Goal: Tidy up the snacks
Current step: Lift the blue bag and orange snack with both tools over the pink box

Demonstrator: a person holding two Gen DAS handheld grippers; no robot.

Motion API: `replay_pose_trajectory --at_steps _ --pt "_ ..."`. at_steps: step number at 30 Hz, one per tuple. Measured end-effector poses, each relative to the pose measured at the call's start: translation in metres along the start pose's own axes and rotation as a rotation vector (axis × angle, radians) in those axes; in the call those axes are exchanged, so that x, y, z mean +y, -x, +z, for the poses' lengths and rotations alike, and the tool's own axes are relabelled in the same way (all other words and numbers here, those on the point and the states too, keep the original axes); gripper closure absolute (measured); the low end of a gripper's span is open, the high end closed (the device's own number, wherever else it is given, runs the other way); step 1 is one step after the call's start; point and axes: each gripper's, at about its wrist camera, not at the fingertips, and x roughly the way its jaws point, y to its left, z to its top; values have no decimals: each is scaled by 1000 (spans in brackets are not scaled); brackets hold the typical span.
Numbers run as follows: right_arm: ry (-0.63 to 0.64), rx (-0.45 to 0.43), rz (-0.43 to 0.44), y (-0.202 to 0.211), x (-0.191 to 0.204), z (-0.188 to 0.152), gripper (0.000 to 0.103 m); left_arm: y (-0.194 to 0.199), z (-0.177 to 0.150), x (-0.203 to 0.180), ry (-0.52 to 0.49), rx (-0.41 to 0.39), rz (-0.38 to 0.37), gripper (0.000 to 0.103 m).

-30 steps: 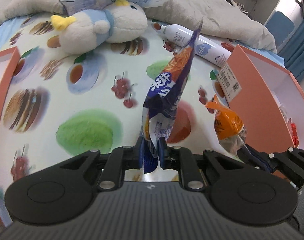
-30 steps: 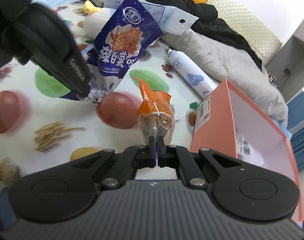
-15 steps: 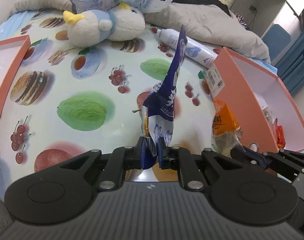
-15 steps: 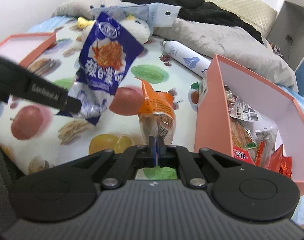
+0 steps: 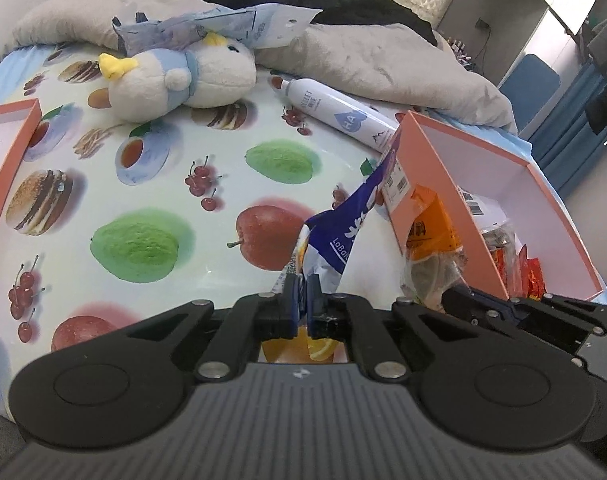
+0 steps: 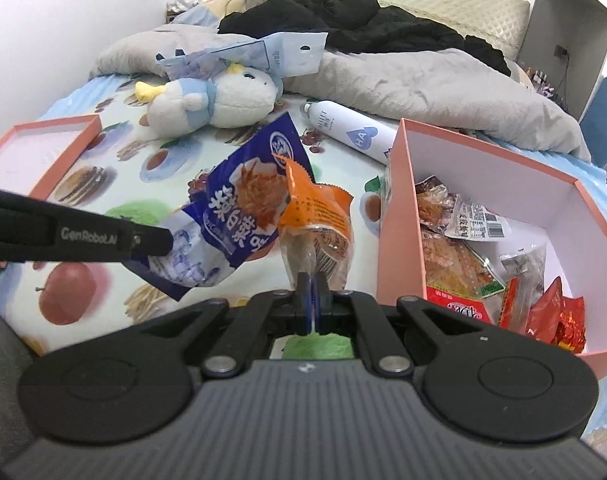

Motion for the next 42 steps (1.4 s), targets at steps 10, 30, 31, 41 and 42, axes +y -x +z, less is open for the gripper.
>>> replay_pose_trajectory --at_steps 10,30,31,41,42 --pt "-56 -64 10 20 -20 27 99 24 35 -13 4 -77 8 99" --pt "-153 -285 -83 75 -101 91 99 67 133 -96 -108 -242 -91 99" --pt "-162 -290 -85 75 -106 92 99 66 137 -102 -115 -241 -100 99" --pt "-225 -268 -144 61 -154 93 99 31 158 -166 -184 -187 -186 99" --pt "-230 -259 -150 56 -160 91 99 24 159 -173 -194 -177 -190 99"
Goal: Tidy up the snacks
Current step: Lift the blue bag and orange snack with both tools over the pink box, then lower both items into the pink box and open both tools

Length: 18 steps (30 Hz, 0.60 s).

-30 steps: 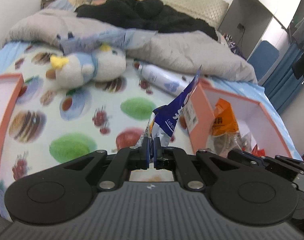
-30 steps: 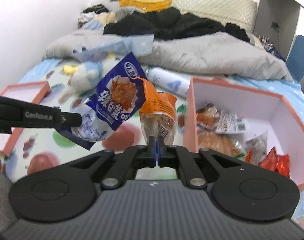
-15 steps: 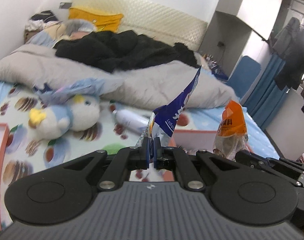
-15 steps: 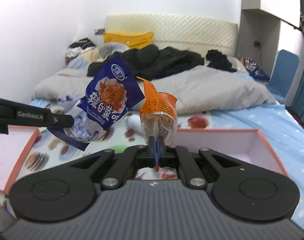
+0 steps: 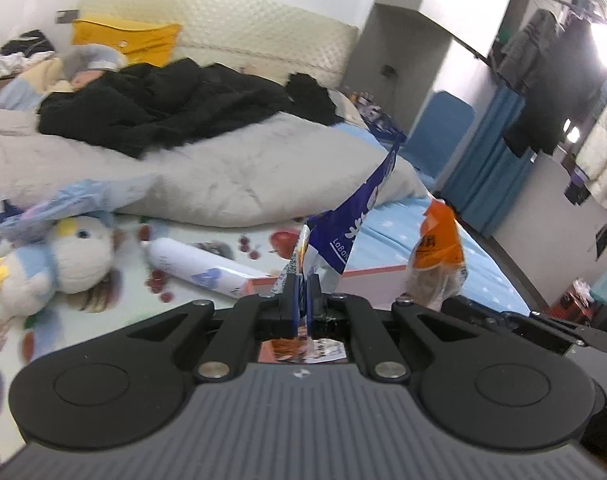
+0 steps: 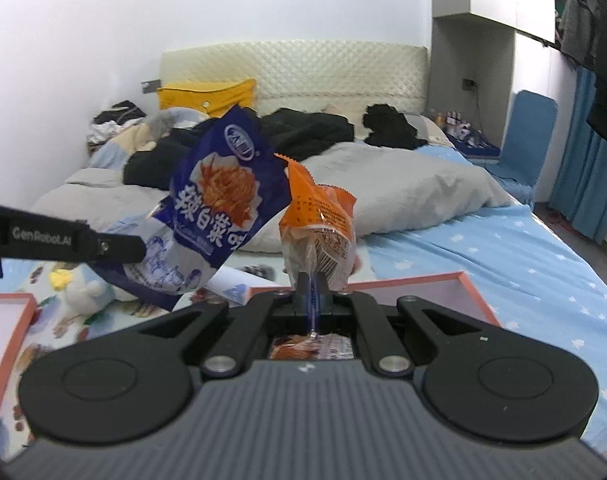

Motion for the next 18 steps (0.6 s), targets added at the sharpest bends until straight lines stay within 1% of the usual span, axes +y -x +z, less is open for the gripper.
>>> replay_pose_trajectory --at_steps 5,11,15,18 --pt "-38 54 -39 -28 -30 -12 99 -52 -2 -20 -27 73 -23 99" --pt "-90 156 -80 -65 -62 -37 99 -118 -12 -37 -70 168 -32 99" --pt "-99 210 -88 -86 -72 -51 99 -155 -23 -36 -76 233 -38 99" --pt "-118 245 -80 -97 -75 -60 98 -169 -29 -33 -78 248 -28 99"
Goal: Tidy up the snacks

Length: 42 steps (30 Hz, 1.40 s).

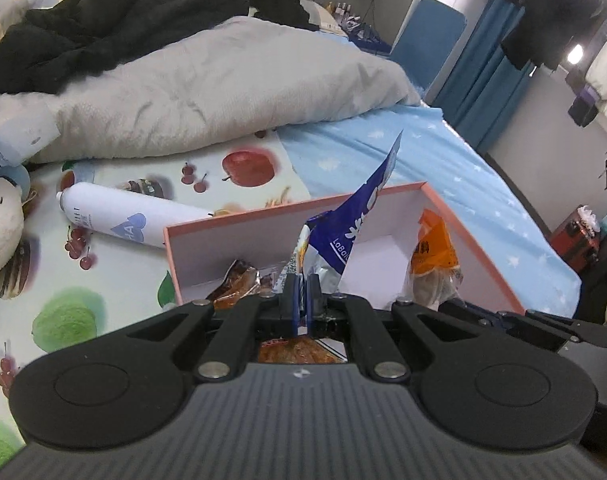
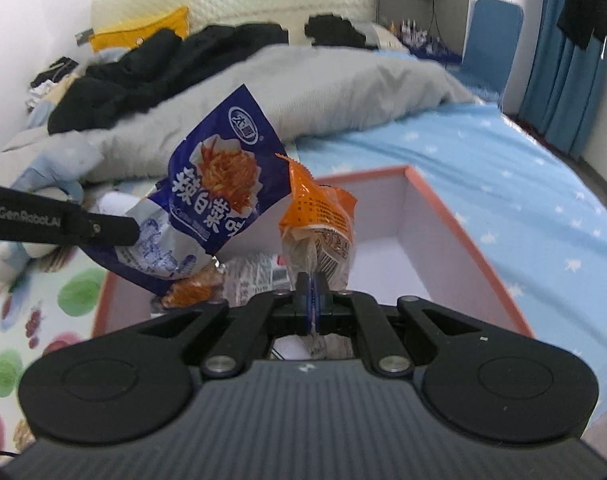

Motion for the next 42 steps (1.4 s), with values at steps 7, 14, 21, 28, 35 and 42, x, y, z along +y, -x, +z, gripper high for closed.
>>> replay_pose_trajectory --at_steps 7,14,21,28,35,42 --pt "-8 32 13 -8 0 -7 96 -6 -4 3 5 15 13 98" --pt "13 7 48 18 4 0 90 30 4 6 21 -31 49 71" --pt "-2 -113 57 76 8 11 63 96 5 -4 -9 -111 34 57" --pt "-5 -240 70 147 17 27 63 177 -1 -15 -25 -227 14 57" --pt "-31 -327 79 209 24 19 63 245 -24 -27 -57 -300 -5 57" --pt "-38 -354 56 243 22 -18 63 288 -69 -27 -71 -349 8 57"
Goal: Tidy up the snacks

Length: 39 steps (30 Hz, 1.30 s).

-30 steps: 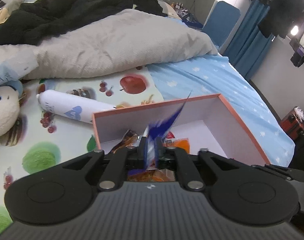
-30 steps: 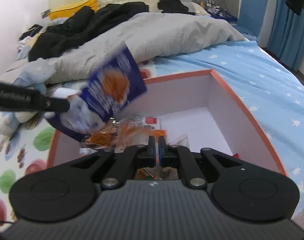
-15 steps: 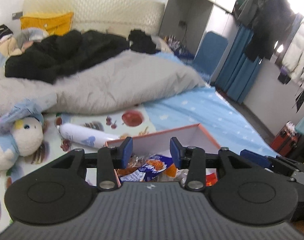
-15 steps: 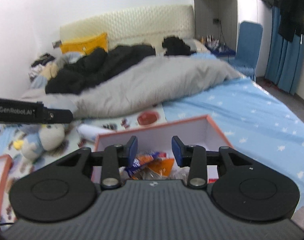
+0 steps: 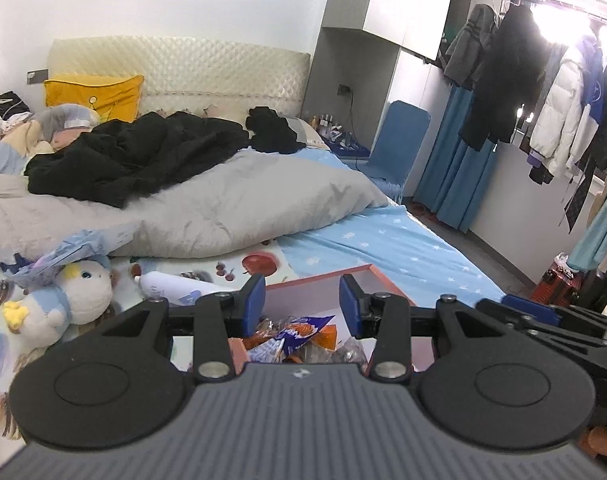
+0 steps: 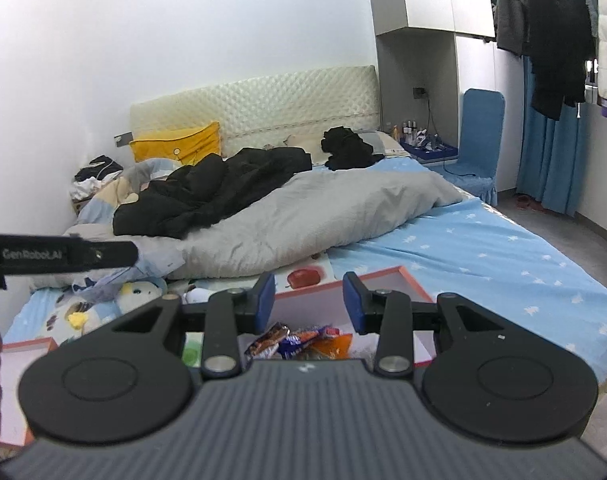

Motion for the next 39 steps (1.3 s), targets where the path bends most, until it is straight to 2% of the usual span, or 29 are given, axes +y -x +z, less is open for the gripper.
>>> replay_pose_trajectory --at_steps 3,9,17,27,39 --pt "26 2 -30 14 -2 -19 63 18 -17 5 -27 -16 55 57" --pt "20 38 -55 29 -6 -51 63 41 -50 11 4 22 57 57" --pt "13 39 -17 32 6 -63 63 44 -84 3 20 70 45 57" --pt "10 62 -13 29 8 -72 63 42 -89 11 34 89 72 57" --pt "-6 79 -24 23 7 -76 63 35 -95 7 34 120 61 57"
